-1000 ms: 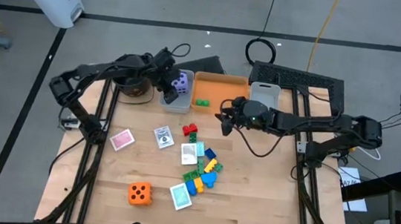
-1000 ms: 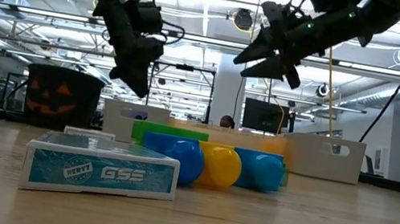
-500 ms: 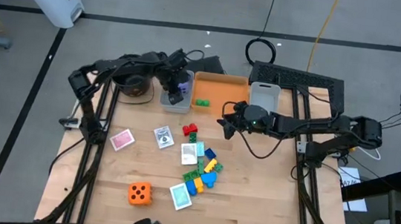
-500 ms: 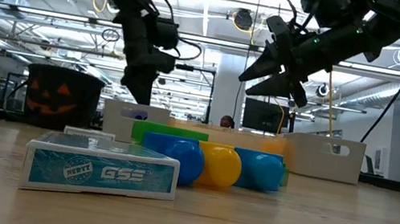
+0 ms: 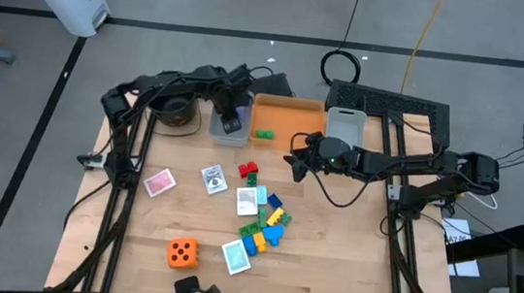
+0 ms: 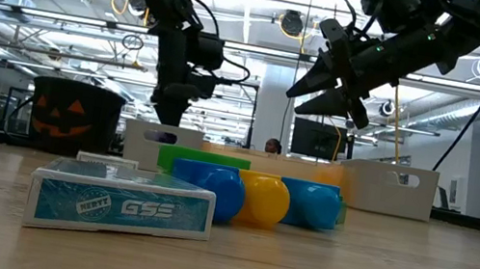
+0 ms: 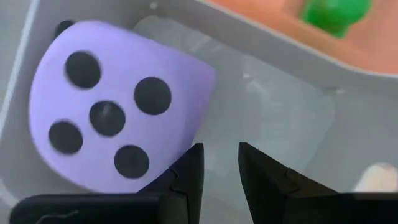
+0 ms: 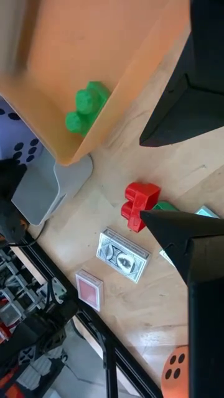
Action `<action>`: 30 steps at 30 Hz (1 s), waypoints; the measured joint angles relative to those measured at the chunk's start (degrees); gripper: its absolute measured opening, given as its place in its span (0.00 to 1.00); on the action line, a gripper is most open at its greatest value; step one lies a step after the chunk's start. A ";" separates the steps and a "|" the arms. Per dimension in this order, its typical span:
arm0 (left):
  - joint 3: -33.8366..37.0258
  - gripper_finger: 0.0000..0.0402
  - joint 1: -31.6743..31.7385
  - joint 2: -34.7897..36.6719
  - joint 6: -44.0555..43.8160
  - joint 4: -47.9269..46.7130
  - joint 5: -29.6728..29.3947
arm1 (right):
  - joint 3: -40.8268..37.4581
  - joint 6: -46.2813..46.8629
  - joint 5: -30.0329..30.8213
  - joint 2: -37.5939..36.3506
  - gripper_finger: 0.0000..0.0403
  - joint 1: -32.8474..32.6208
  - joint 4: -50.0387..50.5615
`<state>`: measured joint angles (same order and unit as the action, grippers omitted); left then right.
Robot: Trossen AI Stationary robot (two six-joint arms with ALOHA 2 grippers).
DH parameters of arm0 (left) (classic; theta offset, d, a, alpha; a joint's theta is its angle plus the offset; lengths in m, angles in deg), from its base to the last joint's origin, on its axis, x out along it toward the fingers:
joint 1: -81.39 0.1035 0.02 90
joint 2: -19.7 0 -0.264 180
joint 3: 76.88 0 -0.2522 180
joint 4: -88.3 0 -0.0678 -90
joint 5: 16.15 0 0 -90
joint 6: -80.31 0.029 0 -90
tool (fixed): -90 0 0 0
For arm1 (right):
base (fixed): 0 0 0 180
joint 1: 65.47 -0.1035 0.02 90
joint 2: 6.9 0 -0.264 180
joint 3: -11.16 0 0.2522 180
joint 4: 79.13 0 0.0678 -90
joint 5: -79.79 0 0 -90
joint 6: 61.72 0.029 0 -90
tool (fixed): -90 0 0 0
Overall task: Pick & Place Toys
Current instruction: Put the purple dice into the left gray bin, then put the right blue game piece into the orange bin
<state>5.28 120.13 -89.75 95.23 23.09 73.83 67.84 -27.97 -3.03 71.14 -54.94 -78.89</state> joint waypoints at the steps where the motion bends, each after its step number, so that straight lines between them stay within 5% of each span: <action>1: 0.00 0.26 0.00 0.00 0.00 -0.05 -0.61 | 0.00 -0.04 0.00 0.00 0.41 0.00 0.00; 14: 0.00 0.26 -0.46 3.82 -1.78 -2.46 4.69 | 0.00 -0.54 0.00 0.00 0.41 0.00 0.00; 30: -0.02 0.26 -0.62 27.58 -14.48 -2.61 9.49 | 0.00 -1.30 0.14 -0.02 0.41 0.00 -3.27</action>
<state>5.26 119.51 -62.17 80.75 20.48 83.32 67.84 -29.27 -2.89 71.12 -54.94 -82.15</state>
